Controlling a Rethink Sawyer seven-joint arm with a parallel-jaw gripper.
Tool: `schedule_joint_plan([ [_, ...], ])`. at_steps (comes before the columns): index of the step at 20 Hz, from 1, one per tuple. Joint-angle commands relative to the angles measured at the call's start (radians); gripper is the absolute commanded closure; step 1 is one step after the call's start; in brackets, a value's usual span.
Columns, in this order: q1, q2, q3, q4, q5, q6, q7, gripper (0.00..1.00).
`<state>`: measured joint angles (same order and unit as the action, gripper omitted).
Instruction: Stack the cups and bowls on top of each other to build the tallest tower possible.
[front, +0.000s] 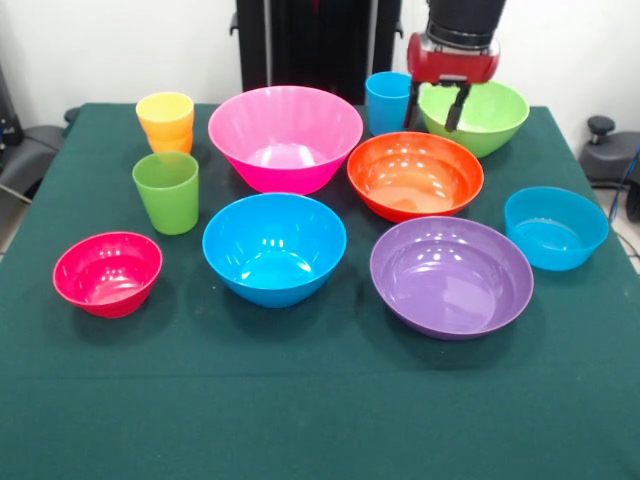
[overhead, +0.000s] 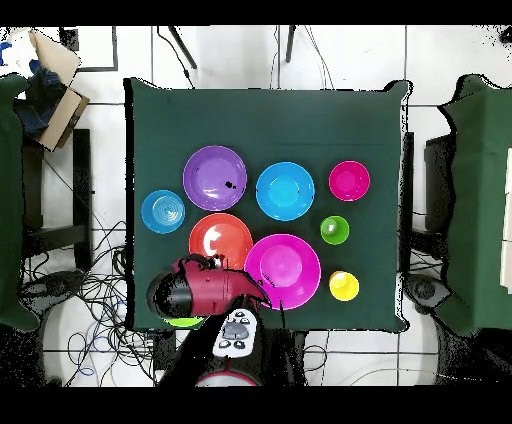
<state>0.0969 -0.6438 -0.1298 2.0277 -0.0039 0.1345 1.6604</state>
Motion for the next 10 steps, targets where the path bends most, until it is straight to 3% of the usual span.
schedule_joint_plan([
  [1, 0.016, 0.101, 0.047, -0.129, 0.014, -0.017, 0.145, 0.00],
  [10, 0.040, 0.138, 0.029, -0.157, 0.020, -0.046, 0.166, 0.00],
])
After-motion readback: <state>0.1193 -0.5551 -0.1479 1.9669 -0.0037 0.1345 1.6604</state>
